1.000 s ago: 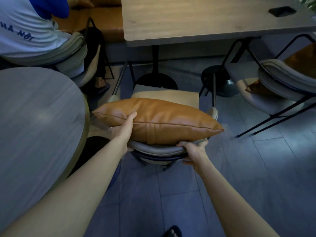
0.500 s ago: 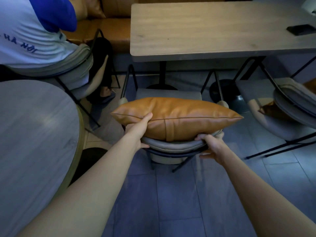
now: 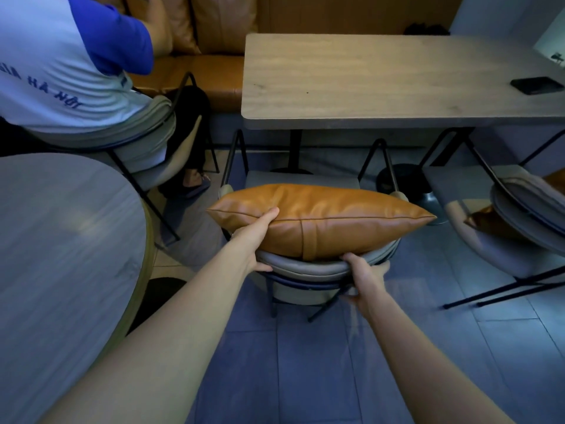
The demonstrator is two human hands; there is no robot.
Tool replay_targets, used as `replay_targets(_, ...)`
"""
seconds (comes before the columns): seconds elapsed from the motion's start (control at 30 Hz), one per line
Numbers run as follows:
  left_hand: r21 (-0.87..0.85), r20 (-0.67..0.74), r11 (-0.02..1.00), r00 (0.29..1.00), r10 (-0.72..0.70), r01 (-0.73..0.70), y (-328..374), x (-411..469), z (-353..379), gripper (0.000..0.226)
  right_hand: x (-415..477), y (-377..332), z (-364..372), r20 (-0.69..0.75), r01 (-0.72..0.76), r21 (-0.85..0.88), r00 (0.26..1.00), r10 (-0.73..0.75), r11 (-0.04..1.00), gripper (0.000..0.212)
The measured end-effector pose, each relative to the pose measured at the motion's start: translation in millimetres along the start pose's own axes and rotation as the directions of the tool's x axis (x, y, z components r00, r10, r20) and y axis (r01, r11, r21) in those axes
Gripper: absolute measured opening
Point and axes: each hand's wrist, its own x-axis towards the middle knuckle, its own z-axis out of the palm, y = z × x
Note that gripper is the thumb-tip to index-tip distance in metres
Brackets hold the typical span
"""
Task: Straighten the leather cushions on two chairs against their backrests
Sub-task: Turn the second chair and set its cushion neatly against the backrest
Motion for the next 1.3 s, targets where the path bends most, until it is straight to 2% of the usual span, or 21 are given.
replay_targets(0.1, 0.050, 0.026, 0.999, 0.999, -0.022, 0.020, 3, -2, -11, 0.118, -17, 12, 23, -0.009, -0.115, 0.115, 0.993, 0.116, 0.987, 0.122)
replay_targets(0.2, 0.086, 0.021, 0.996, 1.000, -0.002, 0.000, 7, 3, -25, 0.126, -24, 20, 42, 0.060, -0.225, 0.227, 0.974, 0.217, 0.948, 0.096)
replay_targets(0.3, -0.075, 0.098, 0.997, 0.995, 0.019, -0.012, 11, 9, -33, 0.122, -19, 22, 47, 0.095, -0.205, 0.216, 0.977, 0.188, 0.955, 0.081)
replay_targets(0.4, -0.189, 0.126, 0.982, 0.990, 0.056, -0.031, 12, 8, -32, 0.115, -13, 19, 42, 0.004, -0.130, 0.193, 0.991, 0.131, 0.973, 0.078)
replay_targets(0.53, -0.205, 0.141, 0.978, 0.988, 0.062, -0.032, 6, -1, -24, 0.116, -16, 16, 30, -0.042, -0.102, 0.160, 0.993, 0.110, 0.982, 0.076)
replay_targets(0.67, -0.196, 0.166, 0.981, 0.985, 0.041, -0.007, -5, -11, -13, 0.115, -18, 16, 7, -0.012, -0.113, 0.141, 0.993, 0.115, 0.984, 0.059)
replay_targets(0.8, -0.194, 0.179, 0.981, 0.984, 0.028, 0.008, -11, -17, -3, 0.115, -17, 16, -6, -0.022, -0.088, 0.133, 0.996, 0.091, 0.987, 0.063)
replay_targets(0.83, -0.193, 0.180, 0.981, 0.983, 0.029, 0.007, -11, -16, -1, 0.115, -15, 16, -7, -0.015, -0.087, 0.132, 0.996, 0.090, 0.987, 0.057)
replay_targets(0.93, -0.191, 0.196, 0.982, 0.980, 0.032, 0.006, -8, -13, 1, 0.115, -11, 12, -5, 0.026, -0.093, 0.126, 0.996, 0.091, 0.988, 0.024)
replay_targets(1.1, -0.176, 0.213, 0.984, 0.976, 0.035, 0.003, -4, -6, 11, 0.115, 1, 1, -6, -0.001, -0.072, 0.112, 0.997, 0.073, 0.991, 0.041)
replay_targets(1.2, -0.164, 0.223, 0.986, 0.975, 0.019, 0.018, -1, -5, 17, 0.113, 6, -3, -11, -0.016, -0.056, 0.113, 0.998, 0.059, 0.992, 0.063)
replay_targets(1.3, -0.149, 0.222, 0.989, 0.975, 0.023, 0.011, 0, 0, 18, 0.113, 7, -3, -11, 0.021, -0.058, 0.104, 0.998, 0.056, 0.993, 0.043)
